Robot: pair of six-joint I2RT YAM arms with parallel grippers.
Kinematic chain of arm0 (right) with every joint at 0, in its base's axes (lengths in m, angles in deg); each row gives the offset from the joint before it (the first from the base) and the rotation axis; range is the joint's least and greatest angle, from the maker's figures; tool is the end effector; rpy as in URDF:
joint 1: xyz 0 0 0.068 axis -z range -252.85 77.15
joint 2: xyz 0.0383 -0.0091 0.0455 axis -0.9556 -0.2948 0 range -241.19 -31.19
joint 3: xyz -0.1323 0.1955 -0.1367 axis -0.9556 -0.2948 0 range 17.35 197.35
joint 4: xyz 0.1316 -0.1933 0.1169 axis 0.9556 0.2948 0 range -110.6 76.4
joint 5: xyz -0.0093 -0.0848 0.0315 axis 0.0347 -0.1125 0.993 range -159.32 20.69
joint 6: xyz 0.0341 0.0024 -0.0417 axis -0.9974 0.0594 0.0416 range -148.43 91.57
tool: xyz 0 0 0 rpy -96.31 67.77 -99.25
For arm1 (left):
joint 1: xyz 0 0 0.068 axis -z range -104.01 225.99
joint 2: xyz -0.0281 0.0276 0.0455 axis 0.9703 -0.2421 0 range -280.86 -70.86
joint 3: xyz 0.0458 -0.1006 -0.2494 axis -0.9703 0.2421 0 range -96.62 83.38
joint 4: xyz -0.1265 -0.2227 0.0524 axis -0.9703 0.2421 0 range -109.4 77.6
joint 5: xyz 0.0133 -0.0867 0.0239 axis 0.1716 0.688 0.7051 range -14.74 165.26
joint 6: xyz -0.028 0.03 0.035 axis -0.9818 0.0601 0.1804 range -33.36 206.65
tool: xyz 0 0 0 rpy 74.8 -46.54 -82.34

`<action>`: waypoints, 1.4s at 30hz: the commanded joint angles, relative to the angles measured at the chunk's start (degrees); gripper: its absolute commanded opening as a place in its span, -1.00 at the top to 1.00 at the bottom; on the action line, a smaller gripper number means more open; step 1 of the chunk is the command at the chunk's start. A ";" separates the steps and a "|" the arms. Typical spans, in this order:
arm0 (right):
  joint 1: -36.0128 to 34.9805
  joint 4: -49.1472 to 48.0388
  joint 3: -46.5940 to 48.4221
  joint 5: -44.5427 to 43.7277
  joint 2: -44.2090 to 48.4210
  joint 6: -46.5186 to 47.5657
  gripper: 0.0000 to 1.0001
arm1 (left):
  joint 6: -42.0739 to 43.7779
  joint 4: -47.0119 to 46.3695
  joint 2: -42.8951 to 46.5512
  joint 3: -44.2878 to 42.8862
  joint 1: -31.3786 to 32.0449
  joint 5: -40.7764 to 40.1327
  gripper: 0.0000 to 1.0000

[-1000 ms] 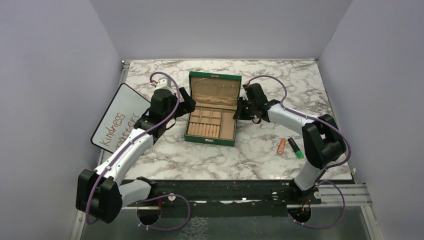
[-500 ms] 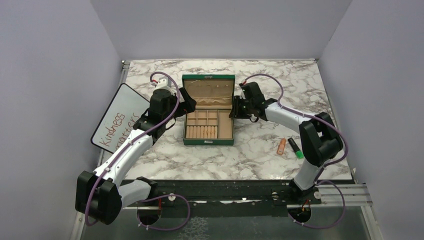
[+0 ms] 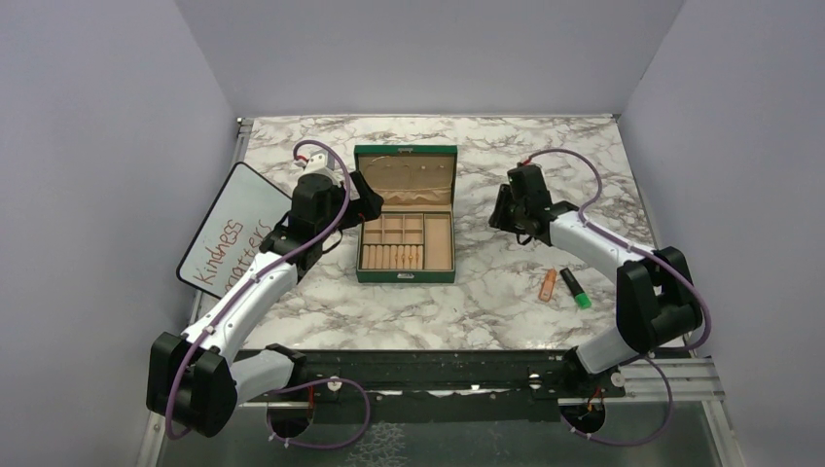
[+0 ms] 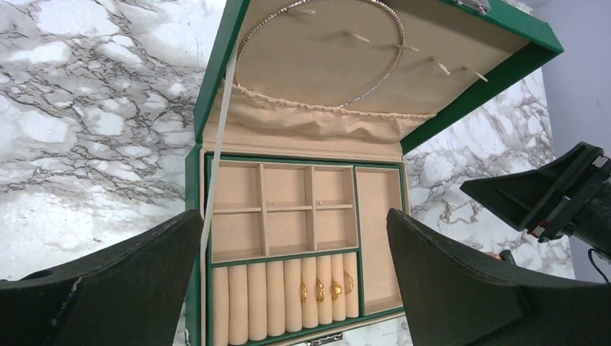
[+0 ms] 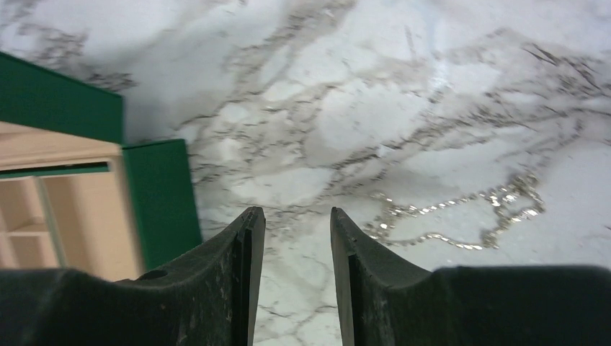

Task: Organize the mixed jewelry

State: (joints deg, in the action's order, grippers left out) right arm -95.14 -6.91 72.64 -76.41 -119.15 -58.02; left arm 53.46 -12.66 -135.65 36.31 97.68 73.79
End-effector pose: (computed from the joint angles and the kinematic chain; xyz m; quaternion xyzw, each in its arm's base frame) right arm 0.3021 0.1190 0.2165 0.0819 0.9232 0.1106 0.3587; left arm 0.2409 -0.0948 0.2896 -0.0911 0.8359 -0.2398 0.4853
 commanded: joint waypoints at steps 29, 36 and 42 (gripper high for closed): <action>3.47 5.42 -0.34 -3.07 -8.15 2.16 0.72 | -0.47 -2.78 0.26 1.45 -0.34 1.40 -0.97; 3.47 4.98 -0.92 -2.77 -3.24 -1.29 0.99 | -0.56 -2.92 0.29 1.44 -0.34 1.39 -0.97; 3.45 6.06 -0.97 -3.28 2.69 -4.90 0.99 | -0.65 -2.41 -0.11 0.77 -0.34 3.04 -0.97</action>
State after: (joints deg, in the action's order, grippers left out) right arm -91.90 -2.03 71.70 -79.95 -120.88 -59.57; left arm 53.08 -14.03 -135.68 37.23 97.68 74.71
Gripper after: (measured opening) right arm 0.017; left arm 0.987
